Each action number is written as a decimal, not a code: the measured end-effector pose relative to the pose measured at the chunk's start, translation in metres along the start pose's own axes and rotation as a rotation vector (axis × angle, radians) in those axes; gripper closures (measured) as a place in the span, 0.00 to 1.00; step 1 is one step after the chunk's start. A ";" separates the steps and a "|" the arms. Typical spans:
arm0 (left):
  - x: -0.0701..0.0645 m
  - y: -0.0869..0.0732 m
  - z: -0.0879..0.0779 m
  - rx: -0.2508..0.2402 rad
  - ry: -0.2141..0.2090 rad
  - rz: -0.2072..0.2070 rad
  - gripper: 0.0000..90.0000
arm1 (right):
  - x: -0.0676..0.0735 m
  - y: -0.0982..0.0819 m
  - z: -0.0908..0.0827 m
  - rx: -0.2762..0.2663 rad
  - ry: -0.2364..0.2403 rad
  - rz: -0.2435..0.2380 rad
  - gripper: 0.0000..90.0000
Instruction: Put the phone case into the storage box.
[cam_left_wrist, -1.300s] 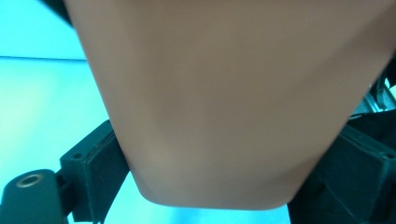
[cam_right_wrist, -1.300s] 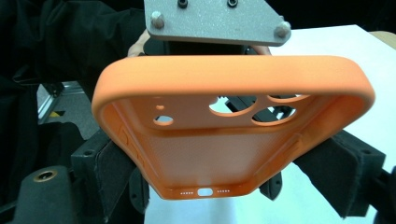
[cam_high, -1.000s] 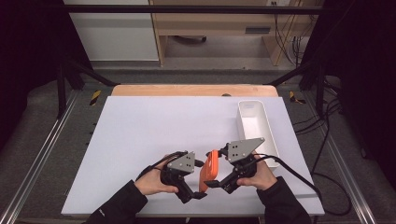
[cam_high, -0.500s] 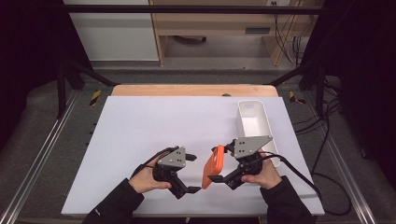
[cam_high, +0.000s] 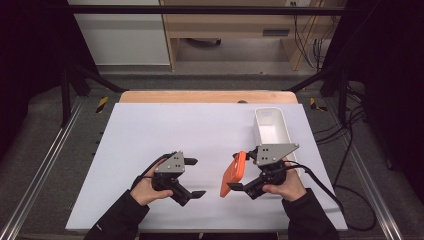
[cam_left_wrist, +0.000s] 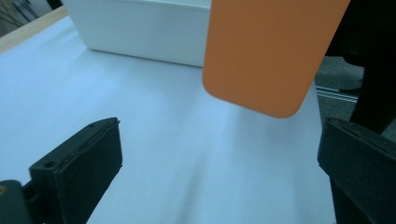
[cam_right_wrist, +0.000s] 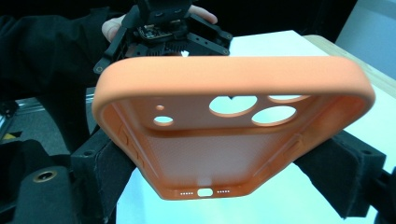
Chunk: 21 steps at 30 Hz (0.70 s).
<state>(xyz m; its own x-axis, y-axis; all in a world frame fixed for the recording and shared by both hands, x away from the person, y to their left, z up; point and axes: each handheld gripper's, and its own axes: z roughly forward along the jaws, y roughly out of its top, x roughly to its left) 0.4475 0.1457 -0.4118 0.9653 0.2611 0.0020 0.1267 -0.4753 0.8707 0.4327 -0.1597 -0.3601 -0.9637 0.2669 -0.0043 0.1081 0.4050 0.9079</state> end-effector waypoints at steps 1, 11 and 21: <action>0.000 0.000 0.000 0.000 0.000 0.000 0.00 | 0.000 0.000 0.000 0.000 0.000 0.000 0.18; 0.012 -0.015 -0.018 -0.012 0.107 -0.050 0.00 | -0.002 0.002 -0.006 0.002 -0.052 0.015 0.18; 0.020 -0.027 -0.035 -0.040 0.186 -0.109 0.00 | -0.006 0.007 -0.018 -0.015 -0.139 0.044 0.18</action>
<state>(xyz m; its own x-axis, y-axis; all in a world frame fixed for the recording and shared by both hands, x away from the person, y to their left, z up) 0.4555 0.1929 -0.4177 0.8872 0.4614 -0.0061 0.2156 -0.4026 0.8896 0.4344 -0.1741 -0.3460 -0.9148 0.4034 -0.0215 0.1447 0.3770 0.9148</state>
